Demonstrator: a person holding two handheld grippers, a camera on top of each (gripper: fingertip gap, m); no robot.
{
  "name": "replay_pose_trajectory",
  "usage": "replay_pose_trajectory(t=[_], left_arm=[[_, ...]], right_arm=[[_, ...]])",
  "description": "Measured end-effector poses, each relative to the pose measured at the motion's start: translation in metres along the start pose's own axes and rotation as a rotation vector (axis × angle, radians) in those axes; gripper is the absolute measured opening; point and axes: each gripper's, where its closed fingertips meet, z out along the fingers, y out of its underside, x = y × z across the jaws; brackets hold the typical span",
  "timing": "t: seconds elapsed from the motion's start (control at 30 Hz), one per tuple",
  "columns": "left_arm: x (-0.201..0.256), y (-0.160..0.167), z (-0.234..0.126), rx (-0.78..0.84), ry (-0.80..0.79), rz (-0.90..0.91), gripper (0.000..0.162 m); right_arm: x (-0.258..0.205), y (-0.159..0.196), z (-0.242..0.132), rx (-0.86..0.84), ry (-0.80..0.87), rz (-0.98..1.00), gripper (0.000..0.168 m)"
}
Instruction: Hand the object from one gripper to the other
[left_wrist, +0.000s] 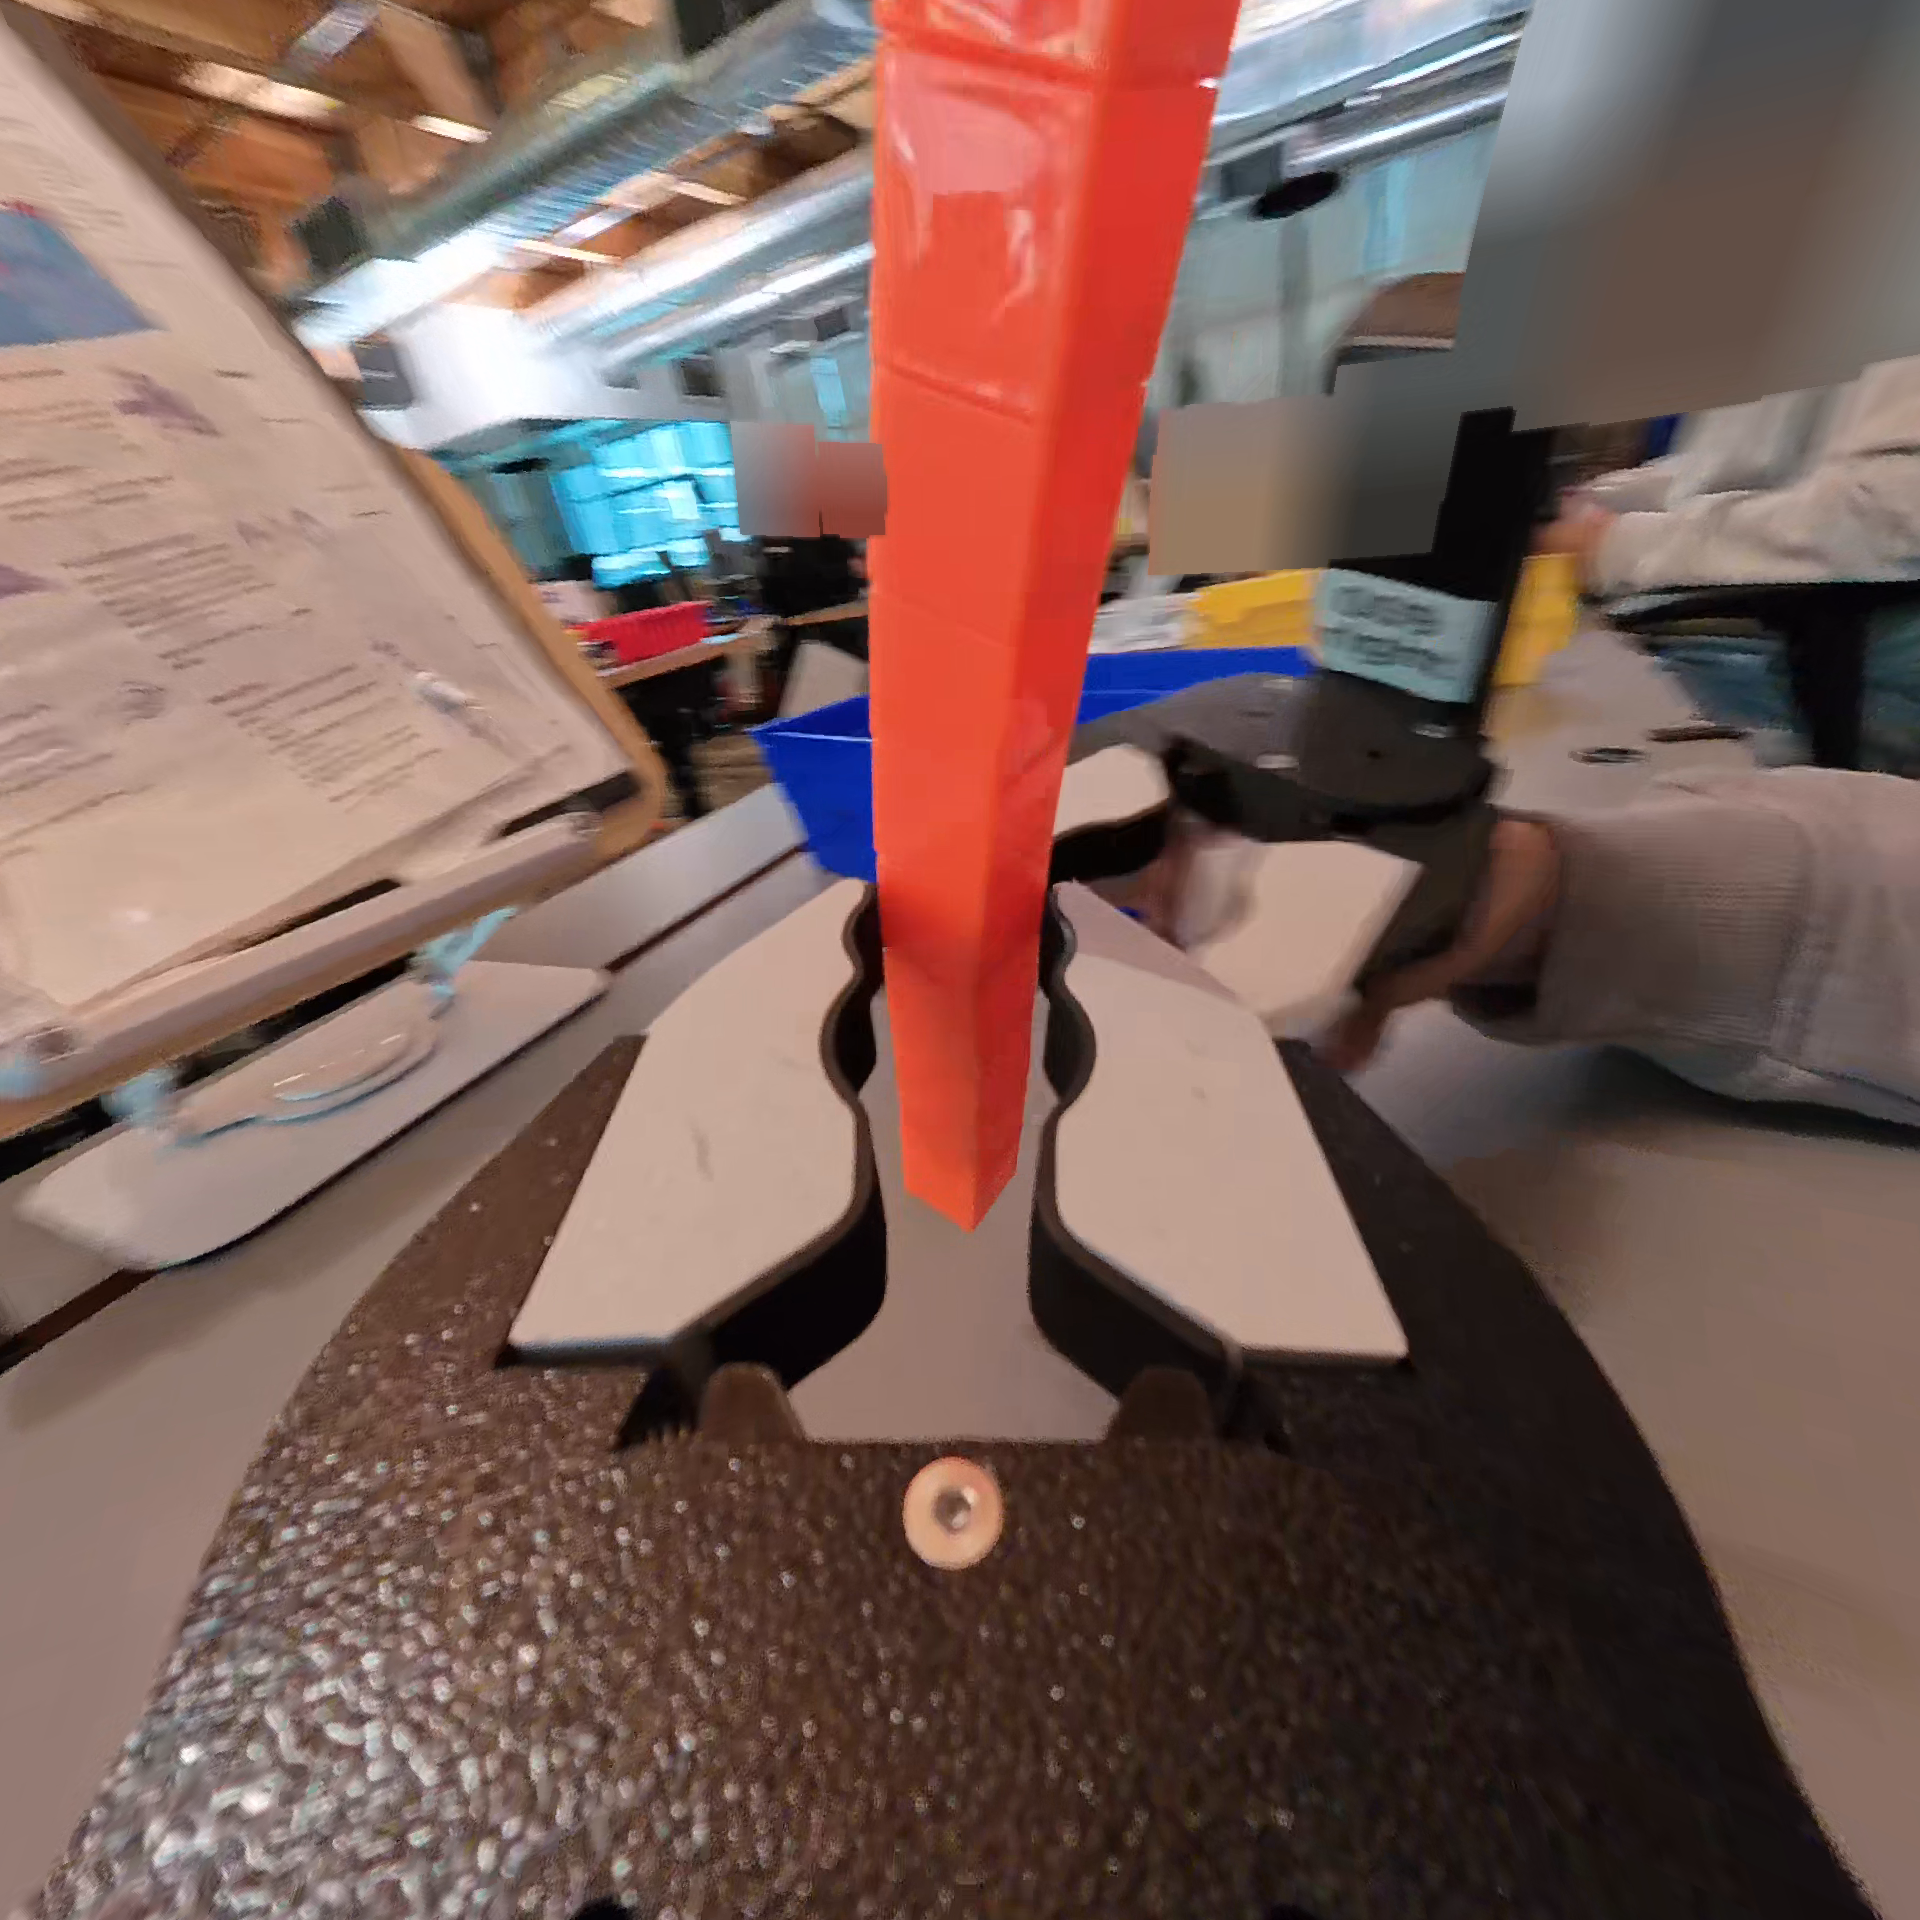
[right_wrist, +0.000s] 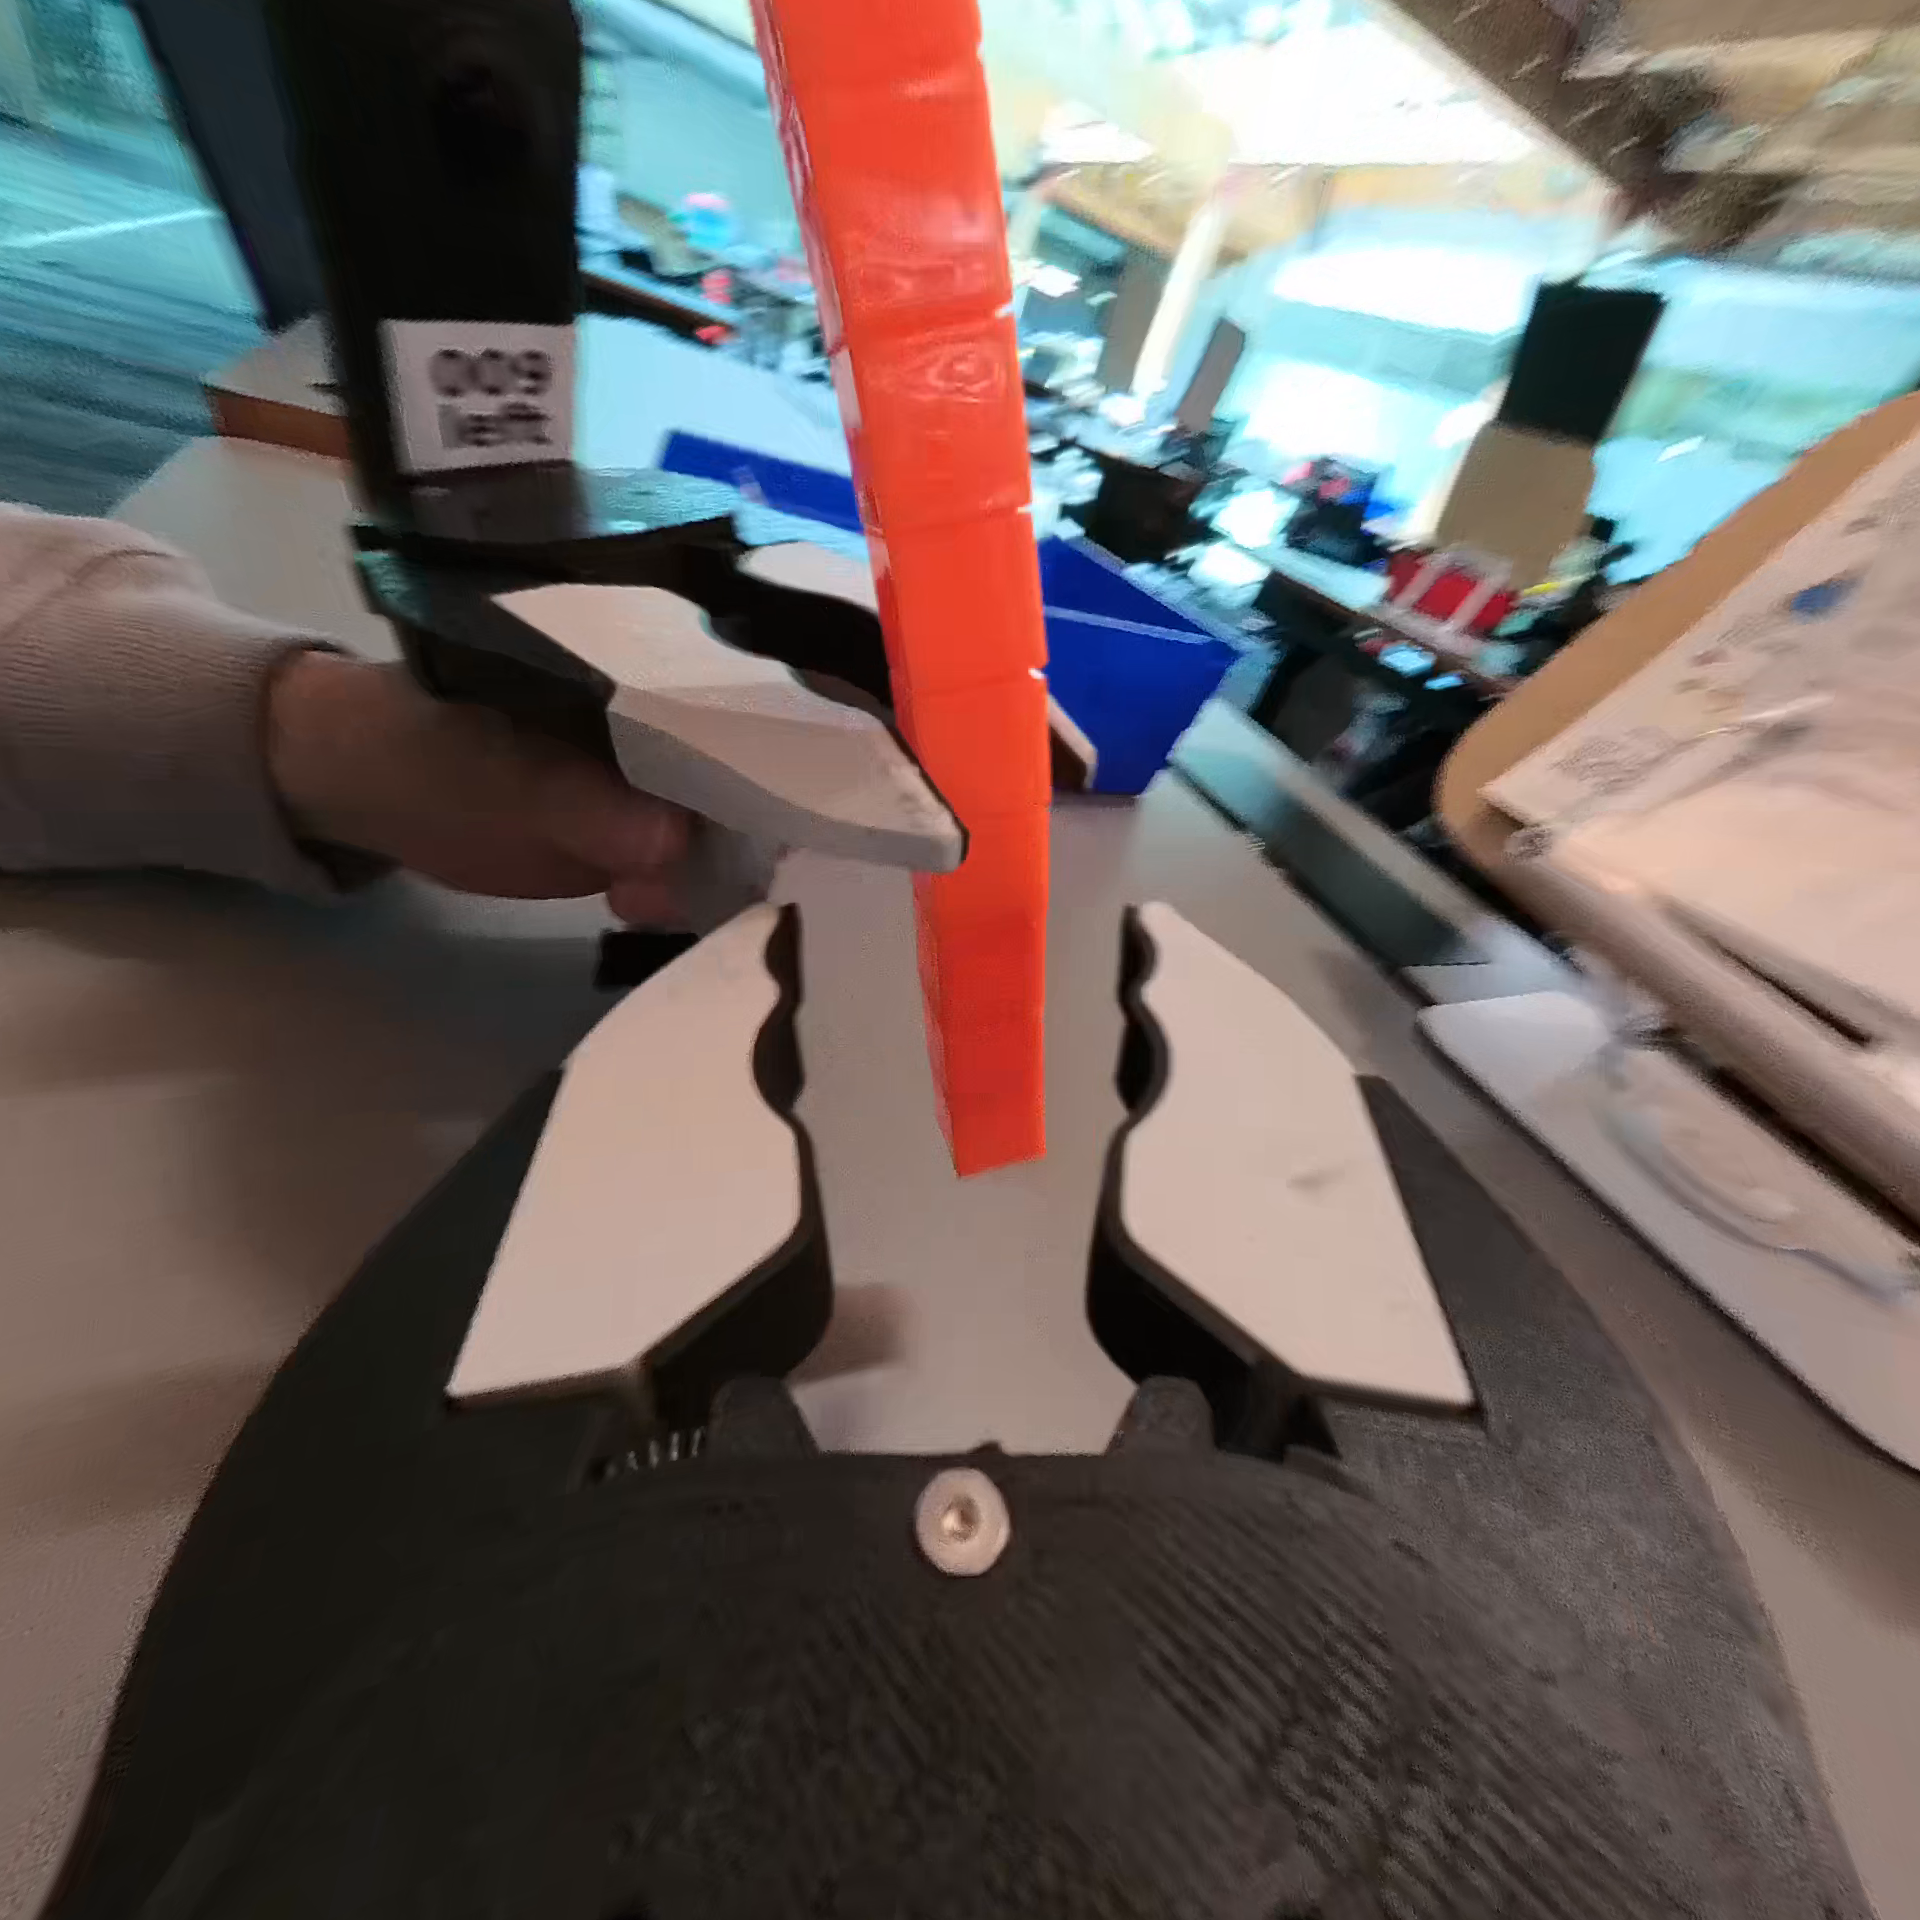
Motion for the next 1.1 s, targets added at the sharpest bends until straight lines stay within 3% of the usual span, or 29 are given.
replay_pose_trajectory(t=[0.03,0.13,0.27,0.37,0.47,0.6,0.67,0.77,0.93,1.1], left_arm=[[-0.012,0.001,-0.002,-0.021,-0.084,0.026,0.028],[-0.04,0.009,-0.011,-0.143,-0.302,0.198,0.028],[-0.051,0.016,-0.016,-0.289,-0.468,0.482,0.028],[-0.05,0.019,-0.014,-0.367,-0.526,0.643,0.028],[-0.047,0.021,-0.01,-0.397,-0.538,0.718,0.028],[-0.042,0.022,-0.007,-0.382,-0.52,0.747,0.028],[-0.032,0.027,-0.001,-0.339,-0.41,0.666,0.028],[-0.017,0.029,0.004,-0.258,-0.237,0.471,0.052],[0.007,0.022,0.002,-0.117,0.002,0.323,0.046],[0.047,0.008,0.005,-0.002,0.333,-0.233,0.053]], right_arm=[[0.003,-0.003,-0.002,0.016,0.032,-0.028,0.073],[0.001,-0.02,-0.004,0.105,0.022,0.025,0.076],[0.008,-0.047,-0.008,0.265,0.076,0.182,0.074],[0.013,-0.051,-0.006,0.321,0.127,0.302,0.067],[0.018,-0.047,-0.006,0.352,0.176,0.362,0.033],[0.026,-0.045,-0.011,0.372,0.175,0.424,0.029],[0.028,-0.047,-0.015,0.392,0.091,0.465,0.027],[0.036,-0.053,-0.031,0.474,-0.021,0.544,0.023],[0.063,-0.065,-0.067,0.727,-0.147,0.788,0.023],[0.05,-0.073,-0.072,0.788,-0.292,0.782,0.023]])
